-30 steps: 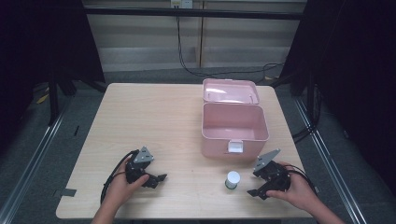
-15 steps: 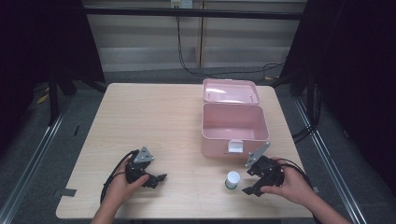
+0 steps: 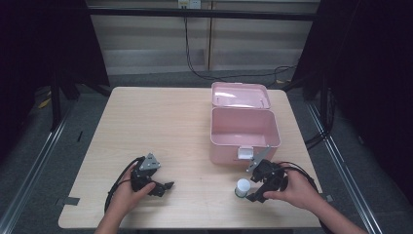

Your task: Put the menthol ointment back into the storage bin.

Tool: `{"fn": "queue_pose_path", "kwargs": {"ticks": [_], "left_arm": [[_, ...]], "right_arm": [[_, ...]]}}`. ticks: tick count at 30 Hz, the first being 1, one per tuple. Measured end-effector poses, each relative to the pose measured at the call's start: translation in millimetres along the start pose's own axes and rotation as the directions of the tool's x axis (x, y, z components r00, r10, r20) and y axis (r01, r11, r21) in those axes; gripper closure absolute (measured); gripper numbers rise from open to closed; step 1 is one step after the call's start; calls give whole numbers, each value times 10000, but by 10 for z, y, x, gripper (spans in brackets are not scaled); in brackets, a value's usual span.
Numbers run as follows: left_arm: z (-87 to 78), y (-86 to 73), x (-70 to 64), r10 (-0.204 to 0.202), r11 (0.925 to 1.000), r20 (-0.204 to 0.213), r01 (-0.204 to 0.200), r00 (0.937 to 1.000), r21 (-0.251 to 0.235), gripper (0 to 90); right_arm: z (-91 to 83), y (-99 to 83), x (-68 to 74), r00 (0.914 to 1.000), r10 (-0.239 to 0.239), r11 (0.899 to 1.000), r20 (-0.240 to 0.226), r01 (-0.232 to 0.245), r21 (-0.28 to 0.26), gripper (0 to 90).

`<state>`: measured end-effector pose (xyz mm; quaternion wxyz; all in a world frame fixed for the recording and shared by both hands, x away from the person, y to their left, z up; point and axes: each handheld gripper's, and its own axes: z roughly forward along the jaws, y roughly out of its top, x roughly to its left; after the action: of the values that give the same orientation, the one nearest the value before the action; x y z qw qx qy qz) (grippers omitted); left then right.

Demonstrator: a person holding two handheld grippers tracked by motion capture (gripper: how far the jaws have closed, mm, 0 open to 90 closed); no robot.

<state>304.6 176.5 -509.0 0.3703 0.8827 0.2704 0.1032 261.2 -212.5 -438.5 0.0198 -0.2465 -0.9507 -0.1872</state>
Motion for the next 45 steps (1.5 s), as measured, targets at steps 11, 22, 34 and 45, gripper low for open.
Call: {"fn": "queue_pose_path", "kwargs": {"ticks": [11, 22, 34, 45], "left_arm": [[0, 0, 1, 24, 10000, 0, -24, 10000, 14, 64], [0, 0, 1, 17, 10000, 2, -17, 10000, 11, 64], [0, 0, 0, 13, 10000, 4, -13, 10000, 9, 64], [0, 0, 1, 6, 10000, -5, -6, 10000, 0, 64]], "right_arm": [[7, 135, 13, 9999, -99, 9999, -74, 99, -40, 351], [83, 219, 18, 9998, -162, 9998, -87, 163, 84, 434], [60, 256, 14, 9999, -160, 9989, -3, 160, 448, 504], [-146, 249, -50, 9999, 130, 9989, -14, -129, 458, 506]]}}
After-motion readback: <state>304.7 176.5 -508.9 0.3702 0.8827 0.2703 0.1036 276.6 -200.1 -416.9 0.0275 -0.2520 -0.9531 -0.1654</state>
